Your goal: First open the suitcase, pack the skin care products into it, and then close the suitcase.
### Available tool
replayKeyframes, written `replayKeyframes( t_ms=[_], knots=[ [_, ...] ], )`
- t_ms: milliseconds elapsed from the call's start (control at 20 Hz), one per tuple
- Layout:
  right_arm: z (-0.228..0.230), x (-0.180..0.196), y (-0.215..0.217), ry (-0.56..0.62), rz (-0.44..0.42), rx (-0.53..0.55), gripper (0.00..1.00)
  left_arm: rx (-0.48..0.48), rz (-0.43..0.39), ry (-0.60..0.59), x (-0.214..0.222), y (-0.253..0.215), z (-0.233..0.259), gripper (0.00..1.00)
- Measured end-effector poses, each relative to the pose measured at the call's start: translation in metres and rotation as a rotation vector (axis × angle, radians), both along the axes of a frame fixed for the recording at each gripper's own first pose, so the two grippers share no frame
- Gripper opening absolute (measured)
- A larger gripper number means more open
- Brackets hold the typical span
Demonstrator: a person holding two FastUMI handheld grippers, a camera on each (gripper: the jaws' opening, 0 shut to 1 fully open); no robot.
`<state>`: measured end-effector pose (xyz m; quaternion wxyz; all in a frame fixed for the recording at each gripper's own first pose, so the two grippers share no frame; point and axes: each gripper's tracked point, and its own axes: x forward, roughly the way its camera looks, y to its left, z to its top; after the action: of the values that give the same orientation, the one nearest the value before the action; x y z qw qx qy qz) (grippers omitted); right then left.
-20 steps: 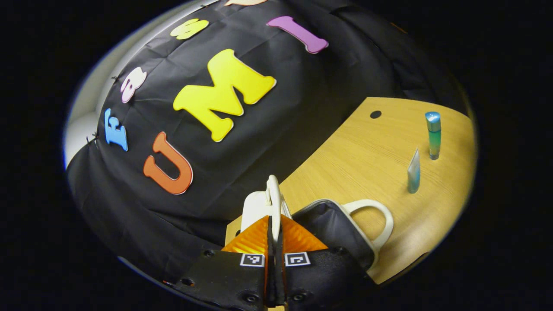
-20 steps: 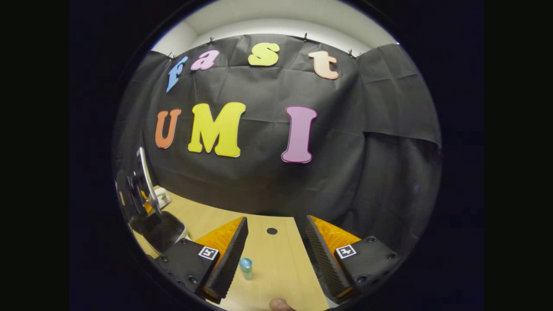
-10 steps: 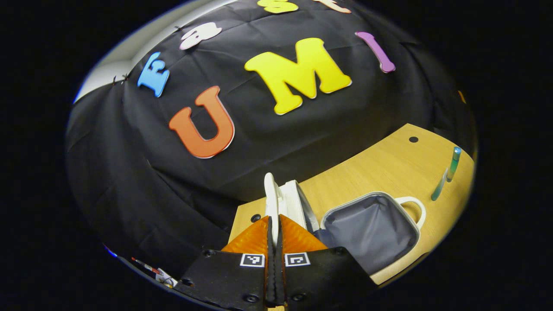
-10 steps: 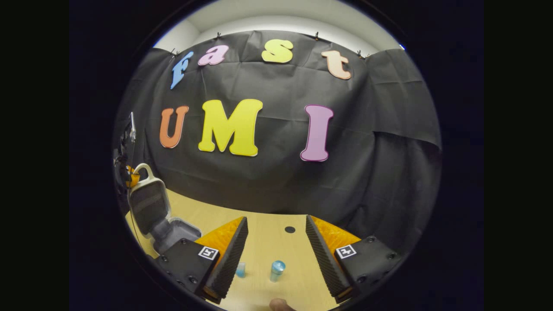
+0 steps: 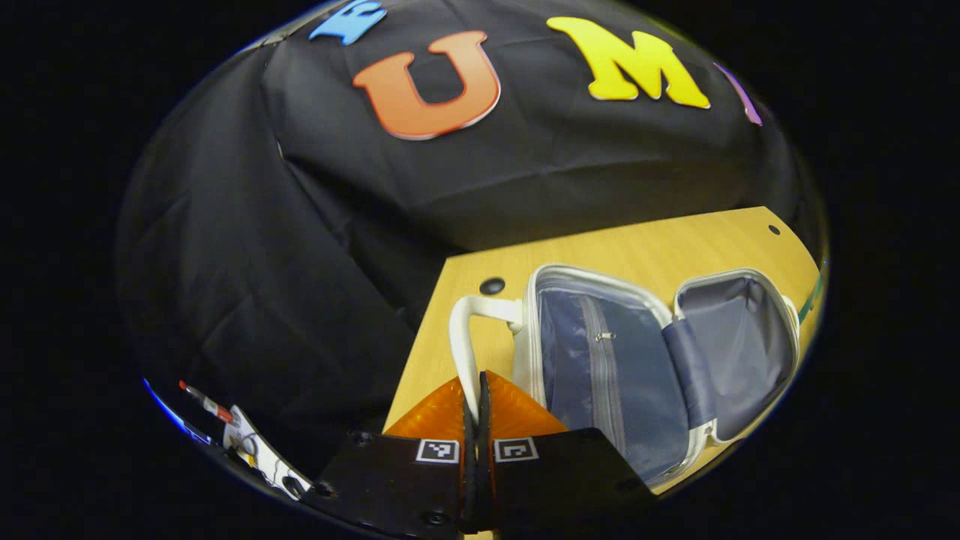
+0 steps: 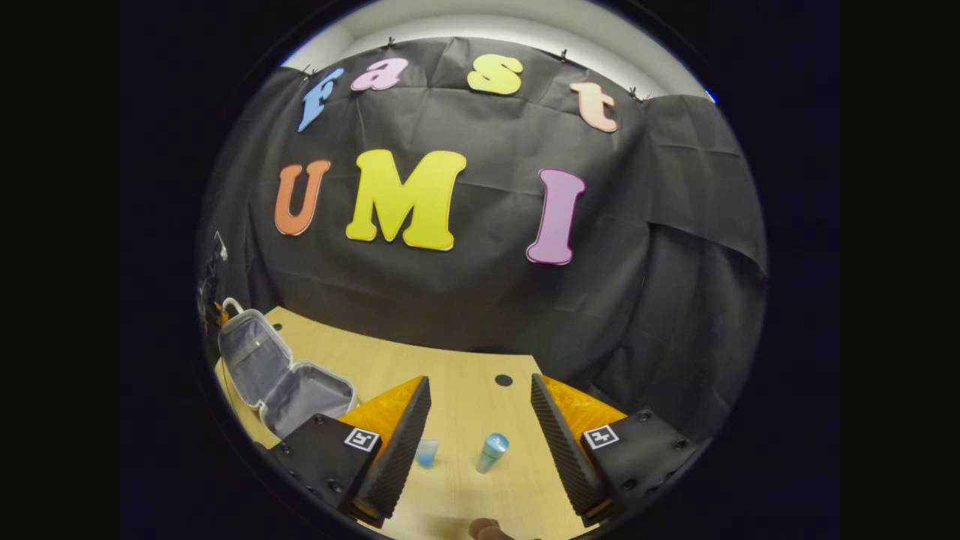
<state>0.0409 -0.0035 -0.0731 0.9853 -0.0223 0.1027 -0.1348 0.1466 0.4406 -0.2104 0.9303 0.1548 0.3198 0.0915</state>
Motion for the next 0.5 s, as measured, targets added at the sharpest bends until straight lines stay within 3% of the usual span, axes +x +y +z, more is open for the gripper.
replayKeyframes(
  t_ms=[350,500],
  knots=[
    [-0.019,-0.016,-0.007,0.065,-0.057,-0.037,0.8,-0.215,0.039,0.168,-0.006,0.031,-0.095,0.03],
    [-0.022,-0.022,-0.017,0.079,-0.086,-0.043,0.8,-0.293,0.057,0.16,-0.003,0.035,-0.112,0.03]
  ],
)
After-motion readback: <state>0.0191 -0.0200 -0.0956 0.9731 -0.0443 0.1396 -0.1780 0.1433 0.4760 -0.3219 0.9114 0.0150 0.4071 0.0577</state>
